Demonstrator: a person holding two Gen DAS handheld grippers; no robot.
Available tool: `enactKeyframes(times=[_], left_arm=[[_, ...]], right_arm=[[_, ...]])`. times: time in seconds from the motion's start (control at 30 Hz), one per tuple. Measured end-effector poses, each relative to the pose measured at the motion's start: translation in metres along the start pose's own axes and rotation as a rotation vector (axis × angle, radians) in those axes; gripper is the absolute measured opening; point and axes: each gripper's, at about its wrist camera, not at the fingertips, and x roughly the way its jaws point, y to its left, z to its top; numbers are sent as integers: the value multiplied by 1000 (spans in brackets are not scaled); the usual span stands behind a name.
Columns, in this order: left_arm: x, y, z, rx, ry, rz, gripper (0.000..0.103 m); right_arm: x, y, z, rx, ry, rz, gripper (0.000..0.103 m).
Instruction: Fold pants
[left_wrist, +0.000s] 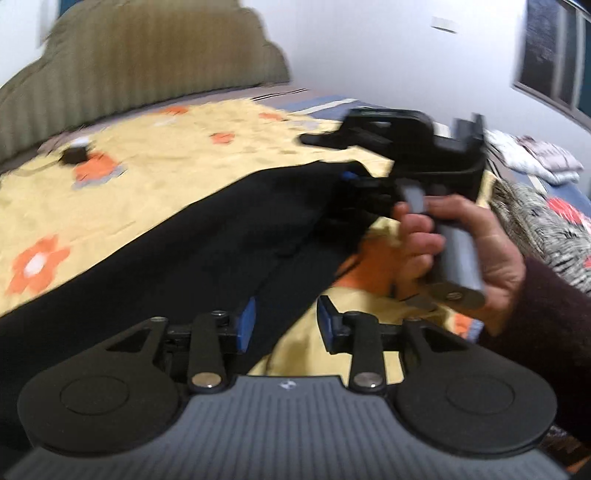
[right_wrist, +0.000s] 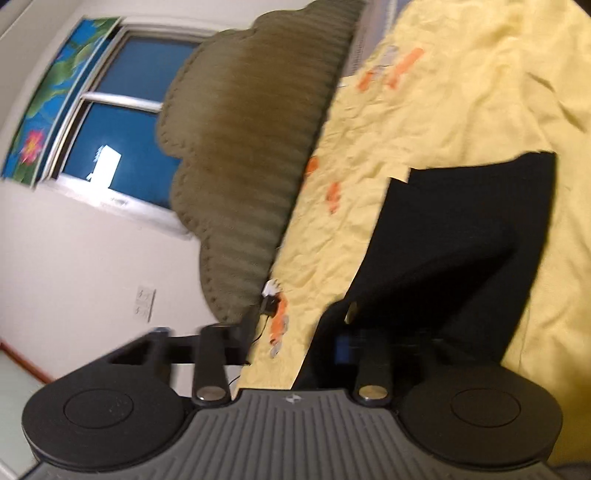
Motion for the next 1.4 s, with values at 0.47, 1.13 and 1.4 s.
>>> enactKeyframes(times=[0.47,1.13,1.4], left_arm=[[51,19,10,-431,1,-141,35],[50,26,11,-499,-54,92,44],[35,2,0,-291,13,14,41]], right_arm=[[-18,25,6,-104,-48,149,26],[-34,13,10,-101,-30,61,26],[-30,-14,8,-4,38,-70,32]])
